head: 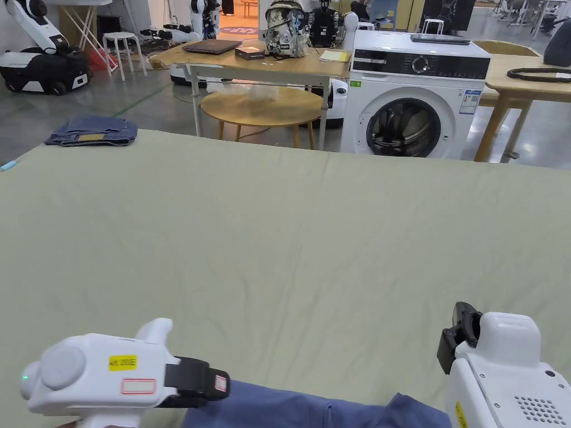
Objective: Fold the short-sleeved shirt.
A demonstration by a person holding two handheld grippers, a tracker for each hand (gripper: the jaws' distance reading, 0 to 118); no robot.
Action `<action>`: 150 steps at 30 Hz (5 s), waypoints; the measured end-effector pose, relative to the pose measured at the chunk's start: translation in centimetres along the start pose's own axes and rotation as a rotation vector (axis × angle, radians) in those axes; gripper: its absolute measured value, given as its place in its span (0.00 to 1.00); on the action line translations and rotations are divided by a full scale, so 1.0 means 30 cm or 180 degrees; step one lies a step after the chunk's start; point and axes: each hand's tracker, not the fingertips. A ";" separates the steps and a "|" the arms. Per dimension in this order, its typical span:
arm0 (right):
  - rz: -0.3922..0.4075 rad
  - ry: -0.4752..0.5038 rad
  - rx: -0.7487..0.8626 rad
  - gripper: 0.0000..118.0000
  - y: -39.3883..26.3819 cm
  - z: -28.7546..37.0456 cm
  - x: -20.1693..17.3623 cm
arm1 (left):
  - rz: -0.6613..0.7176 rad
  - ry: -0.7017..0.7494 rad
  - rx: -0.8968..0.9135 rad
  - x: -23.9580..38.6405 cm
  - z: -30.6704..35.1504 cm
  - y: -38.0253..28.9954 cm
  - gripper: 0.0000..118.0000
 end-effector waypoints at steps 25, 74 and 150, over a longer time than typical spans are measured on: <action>0.0000 0.0043 -0.0067 0.00 -0.003 0.000 -0.014 | 0.0830 -0.0898 -0.0369 -0.336 -0.146 -0.039 0.05; -0.0003 -0.0018 -0.0149 0.00 -0.006 0.008 0.031 | -0.0921 0.0607 -0.0873 0.570 -0.455 -0.141 0.04; -0.0084 -0.0083 0.0481 0.00 0.060 0.032 -0.028 | -0.1801 0.1753 0.3128 0.406 -0.073 -0.092 0.00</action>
